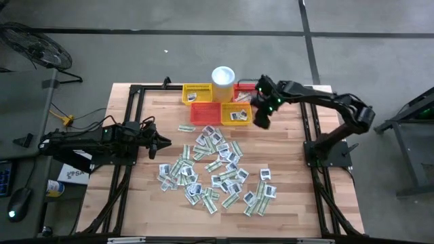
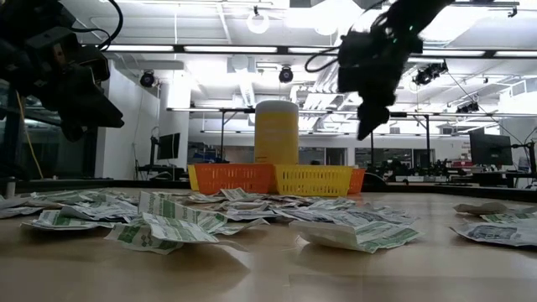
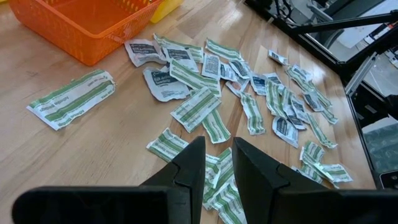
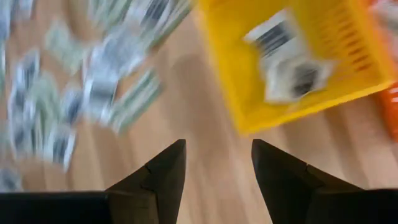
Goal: Pick & Place First Aid Supplies
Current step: Put the black towelette pack into the bottom yellow basket
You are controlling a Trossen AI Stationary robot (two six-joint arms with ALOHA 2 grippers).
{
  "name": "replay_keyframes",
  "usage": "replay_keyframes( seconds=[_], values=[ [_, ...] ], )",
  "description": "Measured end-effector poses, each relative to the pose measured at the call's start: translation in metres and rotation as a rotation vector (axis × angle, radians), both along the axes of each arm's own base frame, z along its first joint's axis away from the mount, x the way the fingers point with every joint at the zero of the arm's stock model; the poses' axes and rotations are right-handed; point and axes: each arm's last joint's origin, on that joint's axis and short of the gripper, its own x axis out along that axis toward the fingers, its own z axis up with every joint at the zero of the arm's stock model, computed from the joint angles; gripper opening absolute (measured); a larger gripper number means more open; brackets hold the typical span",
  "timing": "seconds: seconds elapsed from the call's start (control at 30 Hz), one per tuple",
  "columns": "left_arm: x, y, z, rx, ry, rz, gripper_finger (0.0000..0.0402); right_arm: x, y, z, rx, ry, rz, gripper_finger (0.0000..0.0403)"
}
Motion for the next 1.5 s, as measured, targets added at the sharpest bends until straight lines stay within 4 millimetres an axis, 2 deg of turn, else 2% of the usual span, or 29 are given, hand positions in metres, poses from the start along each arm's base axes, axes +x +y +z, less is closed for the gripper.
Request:
replay_keyframes(
  seconds=[0.1,0.3,0.53,0.77,1.1,1.5],
  values=[
    [0.000,0.000,0.000,0.000,0.000,0.000,0.0080,-0.004,0.023,-0.001,0.006,0.037,0.123,0.0177],
    [0.000,0.000,0.000,0.000,-0.001,0.000,0.0080,-0.012,0.076,-0.017,0.049,0.099,0.274,0.0177],
    [0.000,0.000,0.000,0.000,0.000,0.000,0.0080,-0.028,0.133,-0.038,0.101,0.136,0.339,0.0176],
    [0.000,0.000,0.000,0.000,0.000,0.000,0.0080,-0.034,0.178,-0.061,0.190,0.166,0.331,0.0176],
    [0.000,0.000,0.000,0.000,0.000,0.000,0.0080,-0.022,0.207,-0.082,0.030,0.163,0.354,0.0176],
    [0.000,0.000,0.000,0.000,0.000,0.000,0.0080,-0.014,0.225,-0.101,0.024,0.185,0.341,0.0176]
  ],
)
